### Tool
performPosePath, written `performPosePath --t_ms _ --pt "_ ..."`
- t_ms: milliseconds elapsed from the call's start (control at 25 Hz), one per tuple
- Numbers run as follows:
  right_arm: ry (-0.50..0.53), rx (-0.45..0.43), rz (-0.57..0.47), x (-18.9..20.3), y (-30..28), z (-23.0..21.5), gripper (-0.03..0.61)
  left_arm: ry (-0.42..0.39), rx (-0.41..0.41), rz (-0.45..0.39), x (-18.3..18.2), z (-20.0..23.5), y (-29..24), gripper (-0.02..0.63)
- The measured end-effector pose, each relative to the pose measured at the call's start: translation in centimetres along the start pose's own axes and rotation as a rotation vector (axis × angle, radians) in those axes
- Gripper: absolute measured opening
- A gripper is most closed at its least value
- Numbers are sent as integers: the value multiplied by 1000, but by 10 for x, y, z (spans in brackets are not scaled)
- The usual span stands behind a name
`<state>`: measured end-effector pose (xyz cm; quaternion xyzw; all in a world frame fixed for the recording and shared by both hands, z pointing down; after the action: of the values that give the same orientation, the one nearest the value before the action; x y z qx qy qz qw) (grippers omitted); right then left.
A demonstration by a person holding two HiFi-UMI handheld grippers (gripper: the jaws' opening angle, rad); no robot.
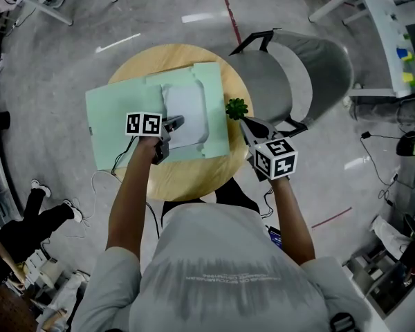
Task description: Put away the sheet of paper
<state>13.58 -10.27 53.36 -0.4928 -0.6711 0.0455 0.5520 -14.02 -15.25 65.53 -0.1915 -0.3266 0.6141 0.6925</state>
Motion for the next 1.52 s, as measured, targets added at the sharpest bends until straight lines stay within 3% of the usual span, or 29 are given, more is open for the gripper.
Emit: performPosePath --t_ms 320,440,720,1120,1320,1520 --pt "-13 11 -8 5 10 -5 29 -24 -63 -49 -1 -3 -4 28" --pt "-10 10 -8 5 11 -3 29 -40 -94 -38 0 -3 0 135" --pt "1 -4 -14 4 7 7 29 -169 -190 46 4 -4 15 210" --pt "15 -23 -8 10 4 22 29 -173 -229 5 14 4 42 224" --pt "25 -21 -16 9 6 27 29 -158 -291 -53 19 15 60 224" --pt "76 24 -31 1 7 33 29 -215 -335 -88 21 16 87 224"
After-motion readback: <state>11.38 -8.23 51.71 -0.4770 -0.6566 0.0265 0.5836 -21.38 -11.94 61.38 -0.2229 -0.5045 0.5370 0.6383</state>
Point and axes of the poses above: the fingertips, and each gripper's own axes: y backward along the fingers, z to its left, x out of its underside, the point moved 8 cm from there along y, backward along the fingers, and after that the axes turned 7 degrees about -x, right-handed, at the moved point
